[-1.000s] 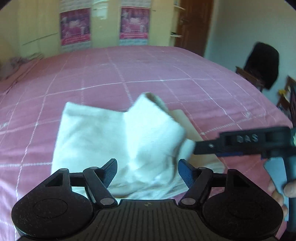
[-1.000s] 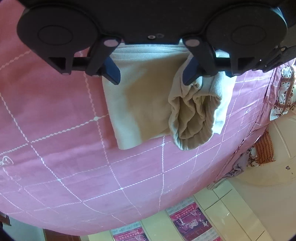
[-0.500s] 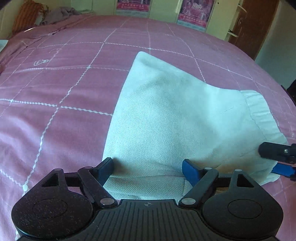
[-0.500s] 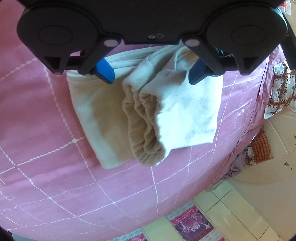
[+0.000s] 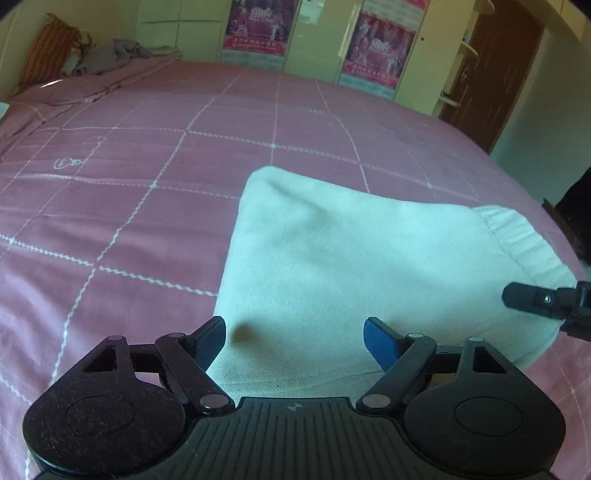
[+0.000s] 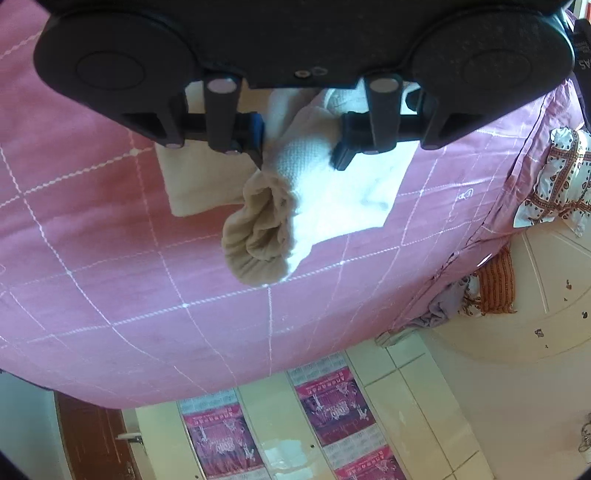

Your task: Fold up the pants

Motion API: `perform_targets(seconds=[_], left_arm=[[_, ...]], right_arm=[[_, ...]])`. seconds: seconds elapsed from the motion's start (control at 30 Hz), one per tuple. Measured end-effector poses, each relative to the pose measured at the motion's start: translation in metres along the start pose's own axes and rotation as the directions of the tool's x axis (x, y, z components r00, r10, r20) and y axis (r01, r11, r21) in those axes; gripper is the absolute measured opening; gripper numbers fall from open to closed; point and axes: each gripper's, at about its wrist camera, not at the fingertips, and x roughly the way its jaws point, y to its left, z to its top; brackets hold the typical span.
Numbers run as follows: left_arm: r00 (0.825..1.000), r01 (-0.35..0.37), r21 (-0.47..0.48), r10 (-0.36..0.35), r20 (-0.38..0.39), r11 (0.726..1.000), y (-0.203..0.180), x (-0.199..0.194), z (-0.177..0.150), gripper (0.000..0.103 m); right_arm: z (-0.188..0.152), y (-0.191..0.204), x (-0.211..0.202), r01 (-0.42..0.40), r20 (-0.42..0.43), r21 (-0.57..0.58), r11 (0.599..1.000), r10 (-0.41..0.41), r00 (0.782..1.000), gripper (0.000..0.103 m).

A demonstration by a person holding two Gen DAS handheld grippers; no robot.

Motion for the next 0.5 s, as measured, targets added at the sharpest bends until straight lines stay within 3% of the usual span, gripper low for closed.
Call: perform_targets(seconds=[0.07,0.1,0.13,0.17,0.27,0.37,0.43,0.5], left_arm=[[0.995,-0.018,0.024,0.020,-0.097,1.000,-0.005,0.024,-0.009,0.085],[0.994,-0.034,0.028,0.037,-0.106,0.999,-0.007,0.029,-0.016,0.088],[0.995,-0.043,0.031,0.045,-0.092,0.999,-0.007,0.028,-0.019,0.090],[0.995,-0.041,0.026,0.044,-0.090,0.999,-0.008,0.026,-0.019,0.090],[0.996,-0.029,0.012,0.030,-0.088,1.000,-0.004,0.019,-0.015,0.090],[0.999,-0.024,-0.028,0.023,-0.046,0.999,-0.001,0.006,-0.006,0.090],[0.999,-0.032,-0.019,0.031,-0.042,0.999,-0.005,0.007,0.003,0.090],[0.998,-0.045,0.004,0.046,-0.046,0.999,-0.012,0.013,0.008,0.090]], right_arm=[[-0.008,-0.028,0.013,0.044,-0.078,0.055,0.997,-0.039,0.996,0.039],[-0.018,-0.041,0.022,0.096,-0.118,0.065,0.993,-0.088,0.989,0.043],[-0.028,-0.052,0.032,0.153,-0.161,0.060,0.986,-0.141,0.977,0.055],[-0.038,-0.060,0.035,0.164,-0.175,0.069,0.984,-0.150,0.973,0.058],[-0.039,-0.052,0.023,0.174,-0.127,0.040,0.984,-0.168,0.978,0.060],[-0.027,-0.035,-0.005,0.227,0.027,-0.026,0.974,-0.226,0.974,0.056],[-0.017,-0.021,-0.015,0.219,0.094,-0.087,0.972,-0.211,0.973,0.043],[-0.009,-0.003,-0.009,0.220,0.105,-0.176,0.959,-0.204,0.973,0.036]])
